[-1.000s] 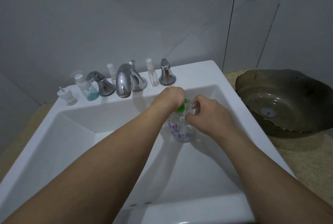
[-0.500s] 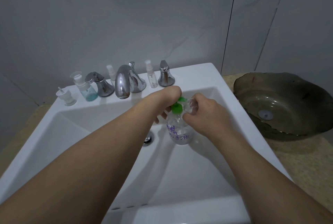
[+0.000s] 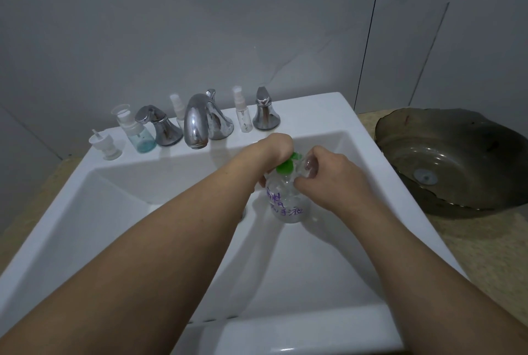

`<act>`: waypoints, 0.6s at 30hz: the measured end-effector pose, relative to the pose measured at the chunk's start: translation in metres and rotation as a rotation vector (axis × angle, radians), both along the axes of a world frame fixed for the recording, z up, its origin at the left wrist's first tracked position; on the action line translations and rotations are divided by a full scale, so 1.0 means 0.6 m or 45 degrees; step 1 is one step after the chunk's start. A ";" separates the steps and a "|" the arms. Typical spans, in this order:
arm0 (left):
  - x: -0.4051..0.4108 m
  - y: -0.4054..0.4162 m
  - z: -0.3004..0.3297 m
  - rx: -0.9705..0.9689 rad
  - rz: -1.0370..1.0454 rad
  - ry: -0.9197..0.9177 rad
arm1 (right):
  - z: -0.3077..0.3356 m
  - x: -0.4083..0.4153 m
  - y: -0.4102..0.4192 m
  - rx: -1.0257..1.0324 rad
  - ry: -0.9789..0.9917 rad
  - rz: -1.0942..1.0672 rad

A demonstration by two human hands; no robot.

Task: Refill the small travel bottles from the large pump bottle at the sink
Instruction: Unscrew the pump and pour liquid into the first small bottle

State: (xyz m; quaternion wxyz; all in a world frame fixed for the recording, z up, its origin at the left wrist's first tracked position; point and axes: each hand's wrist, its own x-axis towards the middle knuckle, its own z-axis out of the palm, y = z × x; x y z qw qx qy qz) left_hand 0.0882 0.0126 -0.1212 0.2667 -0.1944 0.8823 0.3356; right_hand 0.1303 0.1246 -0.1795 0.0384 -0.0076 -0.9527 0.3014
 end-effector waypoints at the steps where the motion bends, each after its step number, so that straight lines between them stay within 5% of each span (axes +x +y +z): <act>1: 0.002 -0.001 0.001 0.013 0.017 -0.007 | 0.001 0.000 0.000 0.011 0.009 0.003; 18: 0.000 -0.011 0.008 0.032 -0.008 -0.038 | 0.007 0.003 0.000 -0.013 0.093 0.013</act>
